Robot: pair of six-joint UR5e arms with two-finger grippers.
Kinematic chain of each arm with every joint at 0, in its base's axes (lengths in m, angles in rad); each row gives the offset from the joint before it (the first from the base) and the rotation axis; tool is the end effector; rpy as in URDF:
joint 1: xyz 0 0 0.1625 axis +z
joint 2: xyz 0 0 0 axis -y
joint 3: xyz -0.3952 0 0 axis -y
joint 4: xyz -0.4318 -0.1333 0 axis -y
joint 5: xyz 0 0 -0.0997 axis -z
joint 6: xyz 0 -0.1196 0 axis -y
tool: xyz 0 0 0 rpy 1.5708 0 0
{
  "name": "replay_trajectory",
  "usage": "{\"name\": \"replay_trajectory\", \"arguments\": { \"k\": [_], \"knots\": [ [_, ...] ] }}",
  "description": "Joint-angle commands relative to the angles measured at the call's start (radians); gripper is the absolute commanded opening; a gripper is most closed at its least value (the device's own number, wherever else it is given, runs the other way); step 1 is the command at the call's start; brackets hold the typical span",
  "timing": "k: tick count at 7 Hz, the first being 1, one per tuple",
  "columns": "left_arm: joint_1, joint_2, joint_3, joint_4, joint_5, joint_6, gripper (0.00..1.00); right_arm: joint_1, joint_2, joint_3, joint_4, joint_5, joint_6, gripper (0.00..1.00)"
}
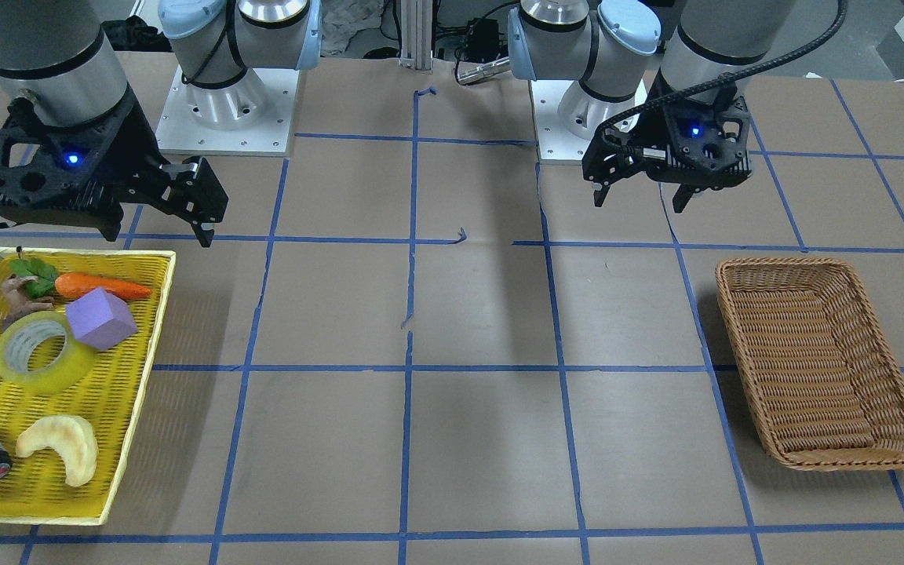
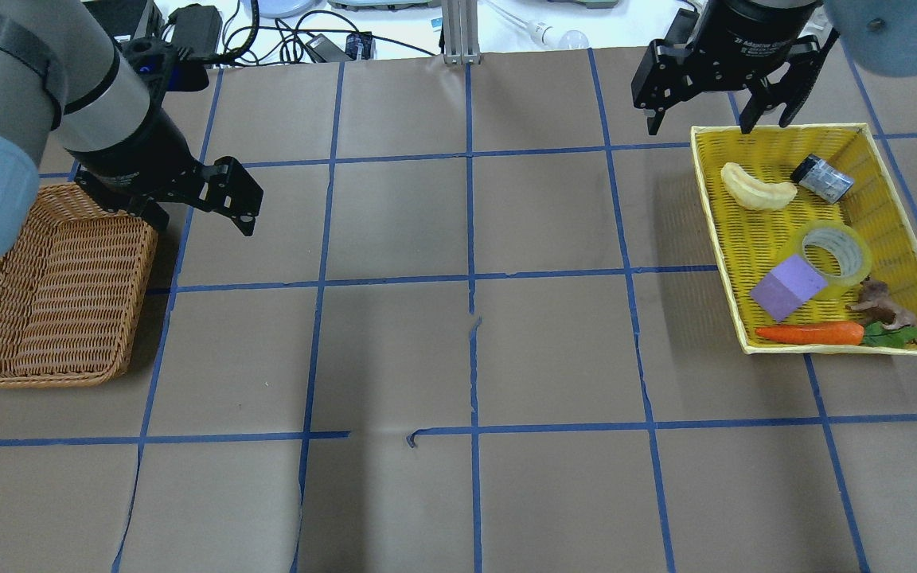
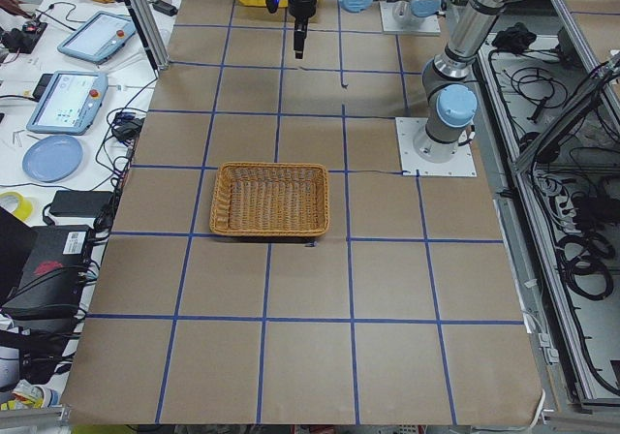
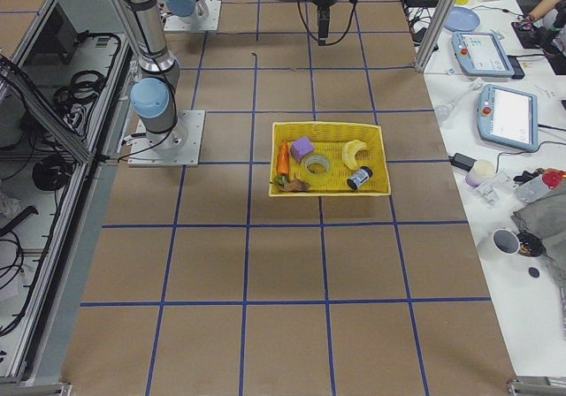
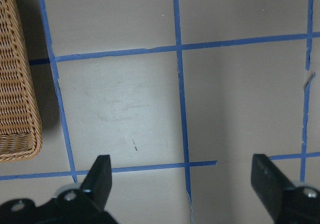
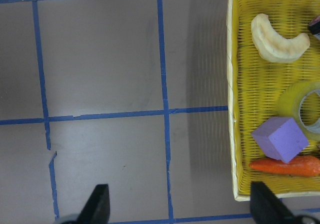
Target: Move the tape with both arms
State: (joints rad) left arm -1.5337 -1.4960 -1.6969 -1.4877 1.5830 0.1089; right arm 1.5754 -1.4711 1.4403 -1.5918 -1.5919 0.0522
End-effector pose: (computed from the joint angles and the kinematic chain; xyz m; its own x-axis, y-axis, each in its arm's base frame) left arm -0.1130 -0.5097 0.4181 -0.9973 0.0713 -0.0156 0.0718 0.9970 -0.0303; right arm 0.1334 -0.5761 0.4548 -0.9986 0.0486 0.0183 0.0476 0.9975 -0.0528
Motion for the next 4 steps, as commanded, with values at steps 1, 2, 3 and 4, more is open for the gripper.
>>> {"name": "replay_trajectory", "arguments": {
  "k": [1, 2, 3, 4],
  "knots": [
    [0.004, -0.012, -0.001, 0.01, -0.005, 0.002, 1.0, 0.0, 0.0, 0.0, 0.0, -0.005, -0.003, 1.0],
    [0.004, -0.01, -0.006, 0.011, -0.003, 0.012, 1.0, 0.0, 0.0, 0.0, 0.001, -0.002, -0.003, 1.0],
    [0.009, -0.012, 0.0, 0.012, -0.003, 0.014, 1.0, 0.0, 0.0, 0.0, 0.001, 0.006, -0.003, 1.0],
    [0.009, -0.012, -0.01, 0.012, -0.003, 0.017, 1.0, -0.002, 0.0, 0.0, 0.001, 0.009, -0.003, 1.0]
  ]
}}
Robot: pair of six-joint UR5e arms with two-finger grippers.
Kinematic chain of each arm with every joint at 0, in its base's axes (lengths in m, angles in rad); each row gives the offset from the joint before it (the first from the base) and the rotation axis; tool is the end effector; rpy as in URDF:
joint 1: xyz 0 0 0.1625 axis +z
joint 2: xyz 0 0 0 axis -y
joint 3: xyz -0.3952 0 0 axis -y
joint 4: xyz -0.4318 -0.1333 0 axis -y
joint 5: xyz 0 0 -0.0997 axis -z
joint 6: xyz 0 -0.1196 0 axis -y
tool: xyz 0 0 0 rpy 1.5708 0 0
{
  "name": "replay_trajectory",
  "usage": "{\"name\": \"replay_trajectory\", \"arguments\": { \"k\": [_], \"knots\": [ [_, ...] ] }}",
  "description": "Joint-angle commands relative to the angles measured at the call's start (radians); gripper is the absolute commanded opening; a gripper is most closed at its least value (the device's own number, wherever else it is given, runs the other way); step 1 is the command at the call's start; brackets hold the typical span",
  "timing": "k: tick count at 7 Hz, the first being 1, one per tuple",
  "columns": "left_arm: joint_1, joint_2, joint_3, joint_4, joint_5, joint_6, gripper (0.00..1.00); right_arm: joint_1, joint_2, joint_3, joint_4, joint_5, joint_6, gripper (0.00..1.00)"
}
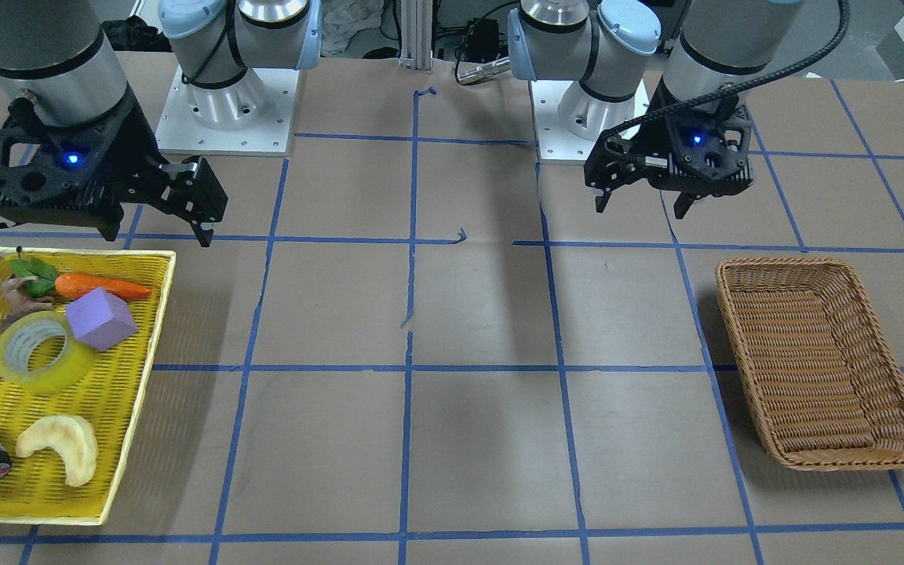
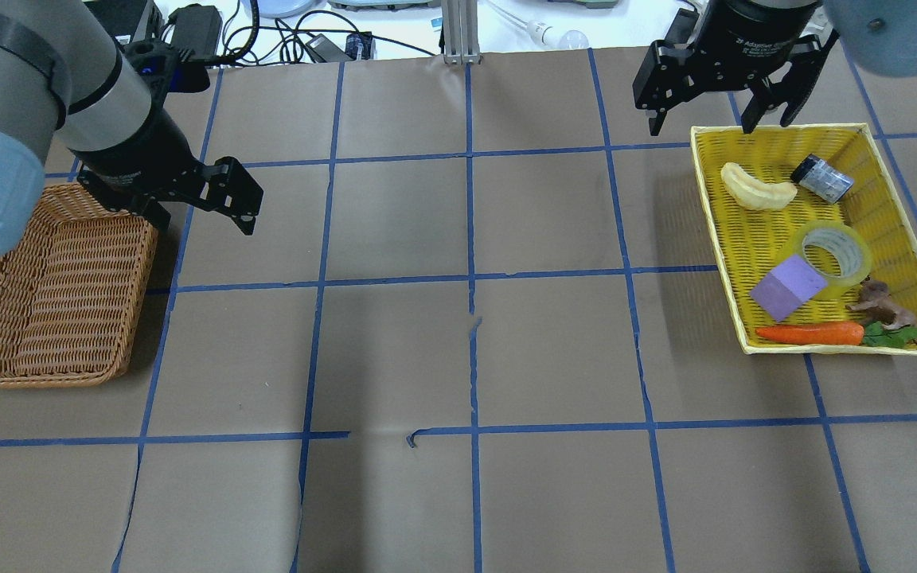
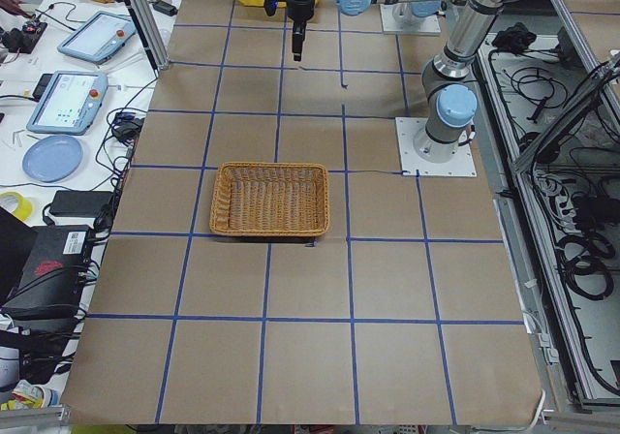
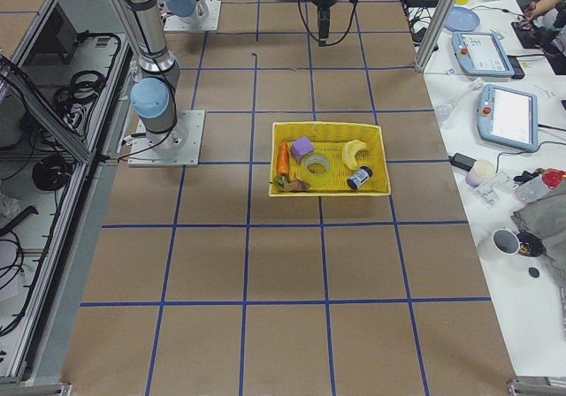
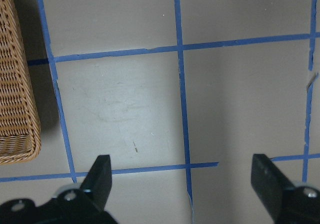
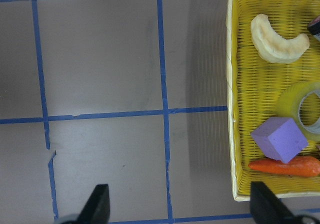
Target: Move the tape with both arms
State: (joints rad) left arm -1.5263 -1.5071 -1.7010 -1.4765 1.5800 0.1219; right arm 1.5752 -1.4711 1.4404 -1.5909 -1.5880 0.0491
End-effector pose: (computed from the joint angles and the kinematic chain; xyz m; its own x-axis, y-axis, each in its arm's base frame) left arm -0.1094 -0.5141 0.4114 -0.9970 0.0770 -0.0125 0.0773 0.9967 -0.0265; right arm 0.1338 -0.5760 0.4546 -0.9989 0.0455 0.0147 0.0447 0.9977 -0.0516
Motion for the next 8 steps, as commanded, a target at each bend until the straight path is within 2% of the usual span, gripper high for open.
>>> {"name": "replay_trajectory", "arguments": {
  "k": [1, 8],
  "knots": [
    [0.003, -0.005, -0.006, 0.011, -0.001, 0.011, 1.0, 0.0, 0.0, 0.0, 0.002, 0.006, 0.0, 1.0],
    [0.003, -0.021, -0.012, 0.03, 0.0, 0.012, 1.0, -0.001, -0.002, 0.0, 0.011, 0.011, 0.0, 1.0]
  ]
}}
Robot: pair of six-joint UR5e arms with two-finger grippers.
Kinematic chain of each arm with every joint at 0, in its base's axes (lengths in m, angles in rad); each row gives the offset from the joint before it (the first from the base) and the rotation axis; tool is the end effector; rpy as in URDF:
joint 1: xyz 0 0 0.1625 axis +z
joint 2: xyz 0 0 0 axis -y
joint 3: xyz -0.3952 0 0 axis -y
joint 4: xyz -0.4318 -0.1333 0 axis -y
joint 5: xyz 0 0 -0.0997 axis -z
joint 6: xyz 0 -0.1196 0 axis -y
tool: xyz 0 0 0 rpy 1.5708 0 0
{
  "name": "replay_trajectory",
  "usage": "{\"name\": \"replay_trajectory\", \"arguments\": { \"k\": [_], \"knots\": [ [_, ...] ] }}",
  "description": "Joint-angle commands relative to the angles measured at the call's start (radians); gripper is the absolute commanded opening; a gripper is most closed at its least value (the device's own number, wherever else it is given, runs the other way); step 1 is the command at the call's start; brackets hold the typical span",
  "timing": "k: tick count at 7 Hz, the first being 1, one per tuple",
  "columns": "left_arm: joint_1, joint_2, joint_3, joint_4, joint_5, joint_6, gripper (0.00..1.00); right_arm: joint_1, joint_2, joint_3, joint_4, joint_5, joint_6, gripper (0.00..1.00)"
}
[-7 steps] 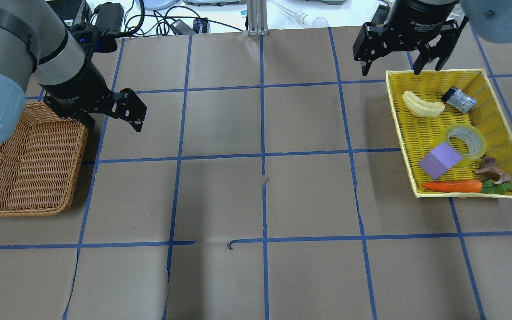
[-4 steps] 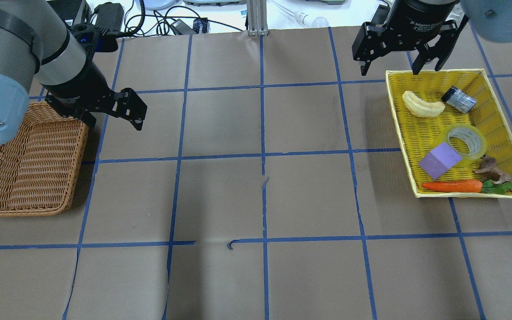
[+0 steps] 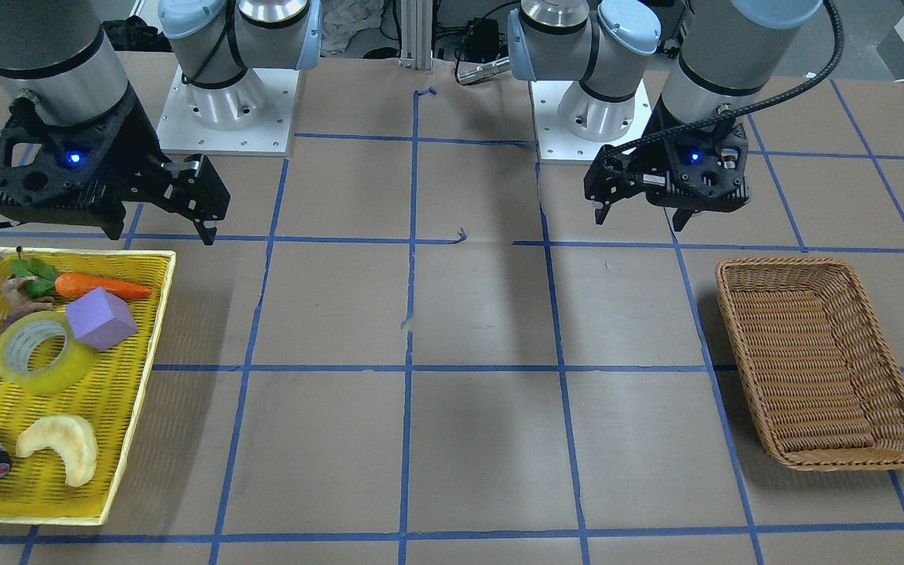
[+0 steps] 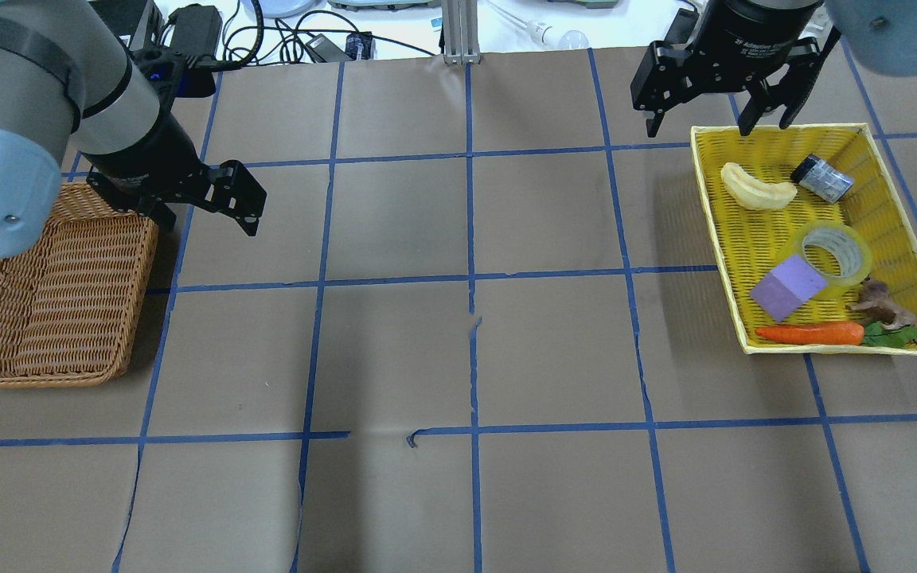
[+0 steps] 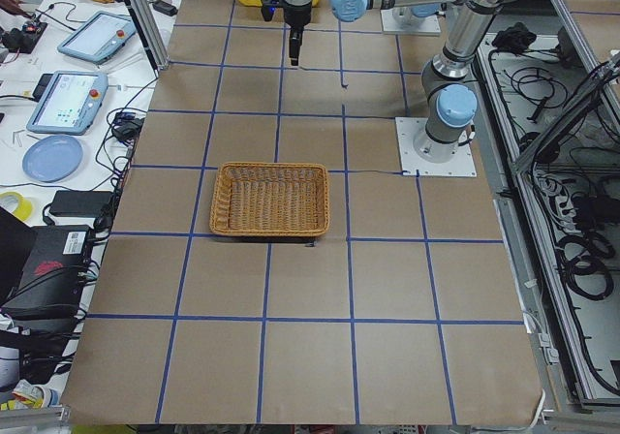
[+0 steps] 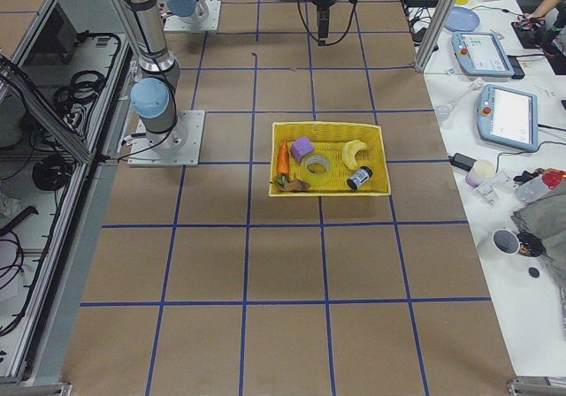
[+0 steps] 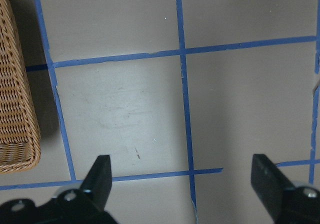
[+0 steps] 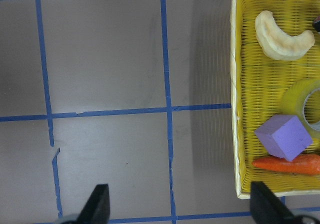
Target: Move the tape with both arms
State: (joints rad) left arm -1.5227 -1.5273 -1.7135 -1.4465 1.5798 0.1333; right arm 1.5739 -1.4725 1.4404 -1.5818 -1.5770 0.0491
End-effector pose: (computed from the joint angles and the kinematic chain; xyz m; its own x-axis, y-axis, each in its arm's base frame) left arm -0.1073 -0.5209 0.3975 -0.9963 0.0848 -0.0123 0.0851 0.9961 -0.0237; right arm 0.1343 -0.5747 0.4545 -0.9989 0.0462 0.0041 0.0460 0.9980 -0.0433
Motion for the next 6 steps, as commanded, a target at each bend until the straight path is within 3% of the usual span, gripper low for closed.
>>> {"name": "replay_trajectory", "arguments": {
  "k": [1, 6],
  "knots": [
    [-0.001, -0.002, 0.0, 0.0, 0.0, 0.0, 1.0, 0.0, 0.0, 0.0, 0.003, 0.0, 0.0, 1.0],
    [-0.002, -0.005, -0.001, -0.002, 0.003, 0.005, 1.0, 0.001, 0.001, -0.006, 0.019, 0.0, 0.002, 1.0]
  ]
}}
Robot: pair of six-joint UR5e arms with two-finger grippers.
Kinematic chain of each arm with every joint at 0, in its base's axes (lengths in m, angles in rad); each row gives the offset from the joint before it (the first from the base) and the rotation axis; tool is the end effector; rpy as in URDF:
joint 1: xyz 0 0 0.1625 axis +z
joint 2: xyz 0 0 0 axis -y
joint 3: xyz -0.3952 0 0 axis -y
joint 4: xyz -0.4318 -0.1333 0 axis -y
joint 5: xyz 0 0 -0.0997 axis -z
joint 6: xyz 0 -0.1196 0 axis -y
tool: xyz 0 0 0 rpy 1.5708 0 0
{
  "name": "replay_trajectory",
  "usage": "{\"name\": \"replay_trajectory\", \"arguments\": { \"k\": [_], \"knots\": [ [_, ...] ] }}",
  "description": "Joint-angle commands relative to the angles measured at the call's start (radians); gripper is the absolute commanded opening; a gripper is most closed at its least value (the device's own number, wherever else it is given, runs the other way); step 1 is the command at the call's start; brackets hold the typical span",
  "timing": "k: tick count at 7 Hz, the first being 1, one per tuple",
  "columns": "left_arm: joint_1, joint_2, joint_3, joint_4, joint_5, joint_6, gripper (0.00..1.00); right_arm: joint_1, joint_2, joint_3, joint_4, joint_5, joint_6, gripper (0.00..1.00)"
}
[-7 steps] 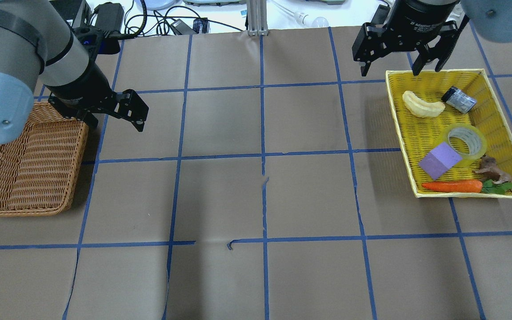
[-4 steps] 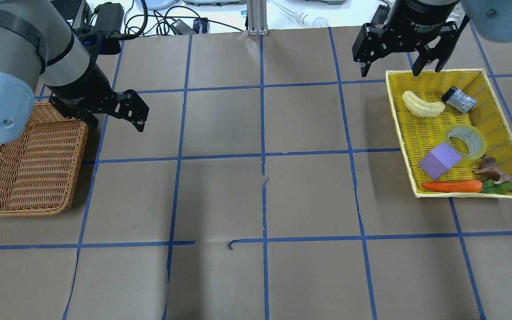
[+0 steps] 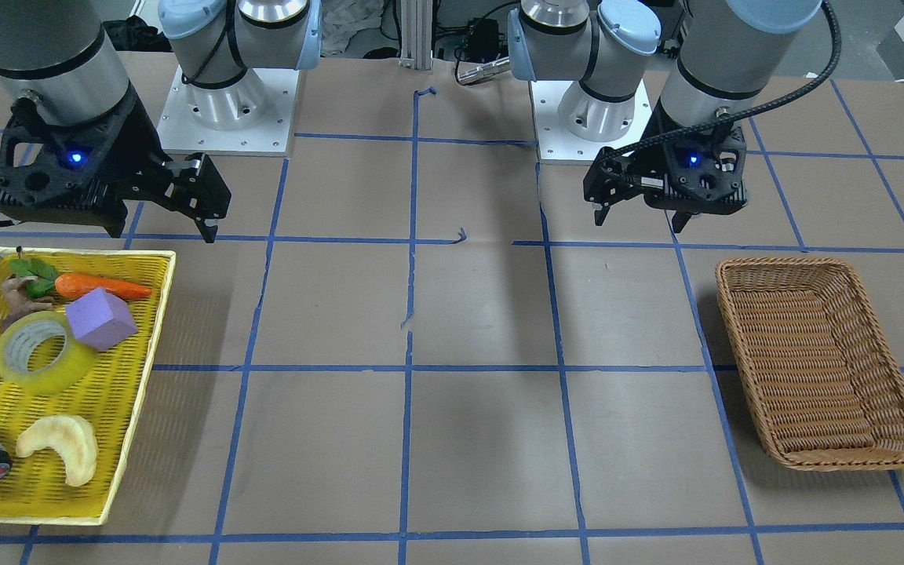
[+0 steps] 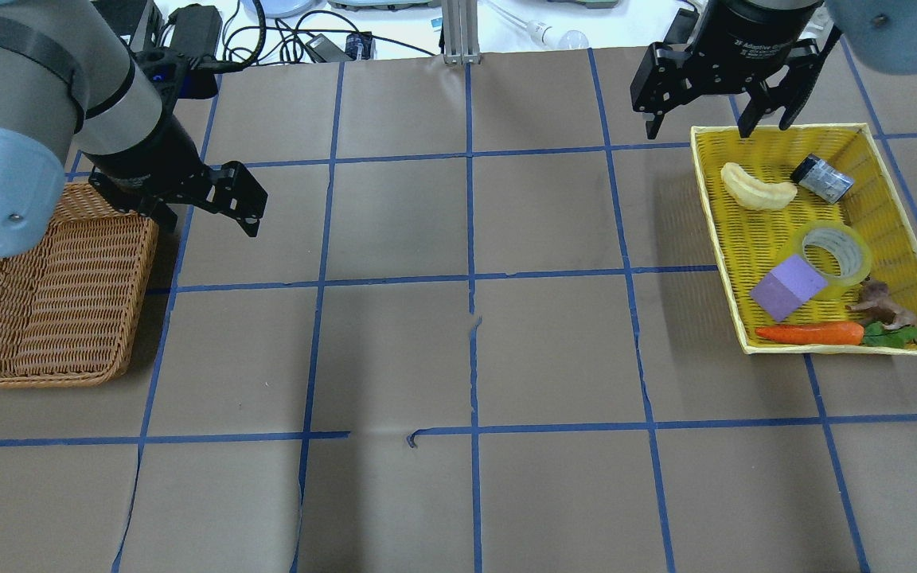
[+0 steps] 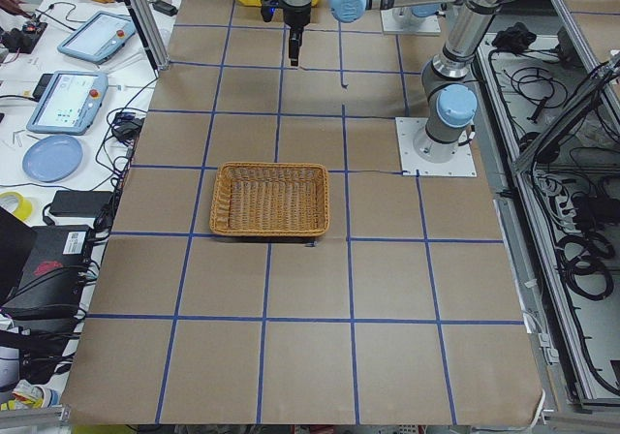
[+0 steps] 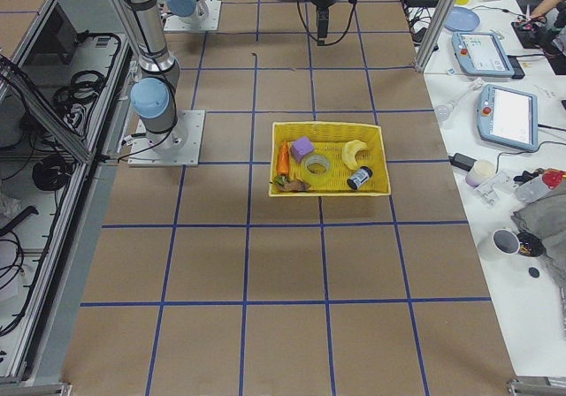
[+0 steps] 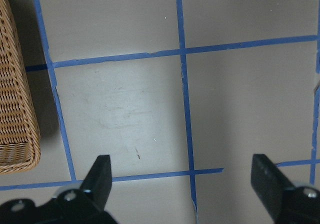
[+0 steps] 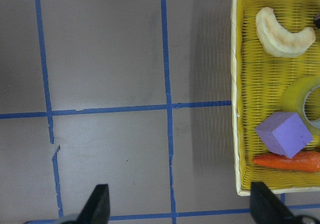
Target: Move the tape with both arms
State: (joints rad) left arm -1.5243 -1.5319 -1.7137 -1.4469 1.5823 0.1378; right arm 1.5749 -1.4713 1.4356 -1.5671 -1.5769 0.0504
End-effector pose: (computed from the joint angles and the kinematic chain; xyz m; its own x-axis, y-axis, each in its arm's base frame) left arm -0.1078 -0.5217 0.3950 -0.9958 0.0909 -0.0141 0.0912 0.9957 -0.0181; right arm 0.1349 -0.5737 0.4548 -0.9989 0.0464 0.0045 0.0463 0.9984 -0.0323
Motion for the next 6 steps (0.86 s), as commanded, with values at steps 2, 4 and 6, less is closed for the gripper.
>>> {"name": "replay_trajectory", "arguments": {
  "k": [2, 4, 6],
  "knots": [
    [-0.001, 0.0, -0.001, 0.0, 0.001, 0.0, 1.0, -0.001, 0.003, -0.006, 0.016, 0.0, 0.0, 1.0],
    [-0.001, -0.002, -0.001, 0.0, 0.001, -0.001, 1.0, -0.001, 0.002, -0.006, 0.012, 0.017, 0.0, 1.0],
    [-0.001, -0.004, -0.001, 0.0, 0.001, -0.003, 1.0, -0.001, 0.003, 0.002, 0.01, 0.014, 0.0, 1.0]
  ]
}}
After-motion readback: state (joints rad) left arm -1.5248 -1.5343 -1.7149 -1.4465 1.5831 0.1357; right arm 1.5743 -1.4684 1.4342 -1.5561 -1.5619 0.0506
